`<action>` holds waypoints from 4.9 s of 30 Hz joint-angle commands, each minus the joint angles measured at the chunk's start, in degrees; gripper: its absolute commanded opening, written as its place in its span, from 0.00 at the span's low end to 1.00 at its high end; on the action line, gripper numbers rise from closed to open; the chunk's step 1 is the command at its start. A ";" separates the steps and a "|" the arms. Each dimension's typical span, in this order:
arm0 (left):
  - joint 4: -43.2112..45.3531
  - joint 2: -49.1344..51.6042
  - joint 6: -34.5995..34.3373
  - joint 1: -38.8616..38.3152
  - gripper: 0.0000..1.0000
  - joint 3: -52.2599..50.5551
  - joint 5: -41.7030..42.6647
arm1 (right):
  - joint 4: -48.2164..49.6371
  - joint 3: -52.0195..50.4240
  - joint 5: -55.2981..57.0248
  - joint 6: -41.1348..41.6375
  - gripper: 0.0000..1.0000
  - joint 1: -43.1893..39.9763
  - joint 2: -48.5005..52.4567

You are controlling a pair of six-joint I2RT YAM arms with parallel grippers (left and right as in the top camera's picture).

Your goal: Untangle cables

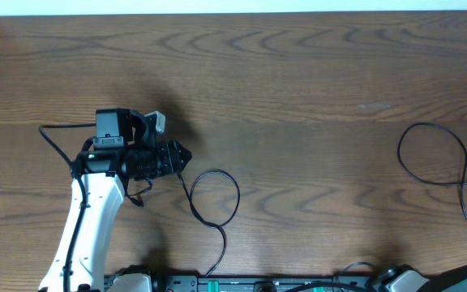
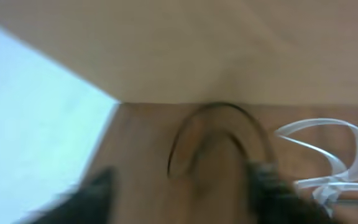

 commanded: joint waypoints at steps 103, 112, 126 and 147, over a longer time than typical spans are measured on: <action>0.22 0.11 0.94 -0.22 0.54 -0.22 0.28 | -39.80 7.89 -15.67 -2.67 0.99 5.20 9.99; 0.17 0.11 0.96 -0.22 0.55 -0.22 0.28 | -33.86 -4.02 -9.94 -12.81 0.93 18.71 10.01; -0.39 0.11 0.96 -0.22 0.54 -0.22 0.28 | -12.26 -19.39 -6.47 -15.96 0.01 24.50 10.03; -1.07 0.11 0.96 -0.22 0.54 -0.22 0.28 | -8.31 -19.58 4.22 -9.33 0.01 23.69 28.09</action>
